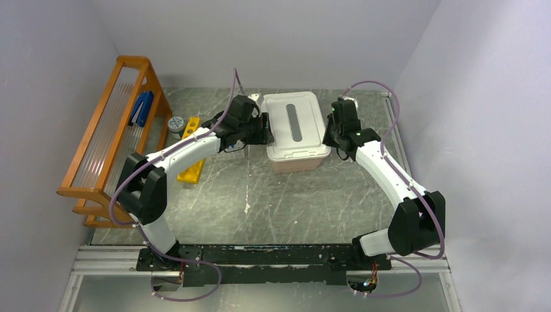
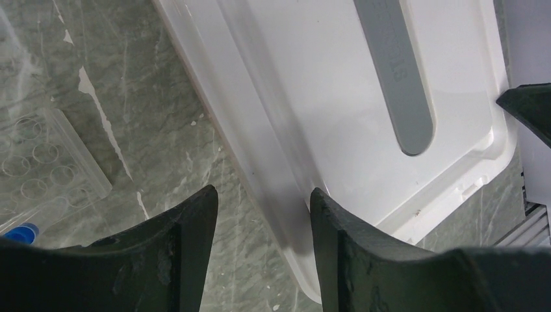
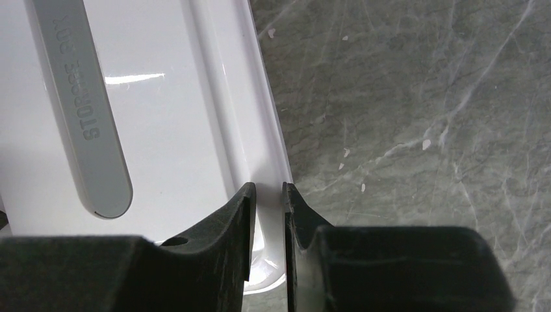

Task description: Organize the chemistry lab equipment

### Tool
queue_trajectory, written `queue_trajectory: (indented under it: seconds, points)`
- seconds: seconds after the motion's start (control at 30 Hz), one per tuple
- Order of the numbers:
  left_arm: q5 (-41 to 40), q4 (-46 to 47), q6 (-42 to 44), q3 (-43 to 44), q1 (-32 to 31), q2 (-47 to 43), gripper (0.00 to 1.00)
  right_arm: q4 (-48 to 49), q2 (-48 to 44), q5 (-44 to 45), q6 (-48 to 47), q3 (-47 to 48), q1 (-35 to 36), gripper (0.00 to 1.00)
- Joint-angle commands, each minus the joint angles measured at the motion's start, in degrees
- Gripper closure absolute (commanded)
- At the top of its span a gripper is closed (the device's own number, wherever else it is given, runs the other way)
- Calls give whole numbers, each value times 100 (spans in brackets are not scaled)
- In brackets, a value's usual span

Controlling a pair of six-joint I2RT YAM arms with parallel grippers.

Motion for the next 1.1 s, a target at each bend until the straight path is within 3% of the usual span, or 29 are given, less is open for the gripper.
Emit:
queue_trajectory:
  seconds: [0.0,0.43,0.67,1.07]
  points:
    - [-442,-108,84,165,50,99,40,-209,337,340,22,-196,-28,77]
    - [-605,51,-168,127,271,674,45,-210,572,82,159,381,-27,69]
    - [-680,-122,-111,595,369,923,45,-170,974,-1,117,713,-30,68]
    - [-751,-599,40,1351,534,1762,52,-90,2092,116,25,1038,-72,74]
